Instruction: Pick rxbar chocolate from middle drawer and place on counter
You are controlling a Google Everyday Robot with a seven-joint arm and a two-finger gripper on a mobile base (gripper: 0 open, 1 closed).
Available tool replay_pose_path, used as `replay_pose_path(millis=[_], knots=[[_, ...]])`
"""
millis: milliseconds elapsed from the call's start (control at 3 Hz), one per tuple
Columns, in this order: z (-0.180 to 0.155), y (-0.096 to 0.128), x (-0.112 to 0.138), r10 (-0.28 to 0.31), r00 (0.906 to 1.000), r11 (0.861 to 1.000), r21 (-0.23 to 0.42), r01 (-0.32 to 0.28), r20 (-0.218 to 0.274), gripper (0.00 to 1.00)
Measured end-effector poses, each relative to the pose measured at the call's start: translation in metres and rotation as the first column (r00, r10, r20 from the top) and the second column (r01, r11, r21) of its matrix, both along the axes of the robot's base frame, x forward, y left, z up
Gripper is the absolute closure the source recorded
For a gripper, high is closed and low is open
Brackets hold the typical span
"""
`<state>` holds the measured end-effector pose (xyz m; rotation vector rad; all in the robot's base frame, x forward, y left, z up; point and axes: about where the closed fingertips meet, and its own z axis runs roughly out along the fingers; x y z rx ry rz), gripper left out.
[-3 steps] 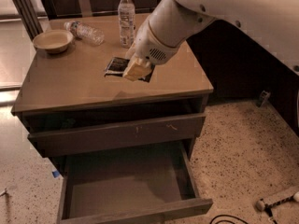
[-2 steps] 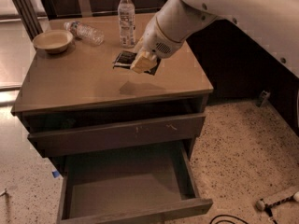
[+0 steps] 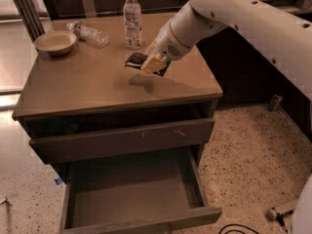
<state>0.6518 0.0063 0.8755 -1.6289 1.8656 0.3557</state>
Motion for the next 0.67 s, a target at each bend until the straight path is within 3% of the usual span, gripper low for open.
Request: replay_pose_path(millis=[667], knots=[[-0.037, 0.019, 0.018, 0.028, 0.9973, 0.999, 0.046, -0.025, -0.068, 1.00]])
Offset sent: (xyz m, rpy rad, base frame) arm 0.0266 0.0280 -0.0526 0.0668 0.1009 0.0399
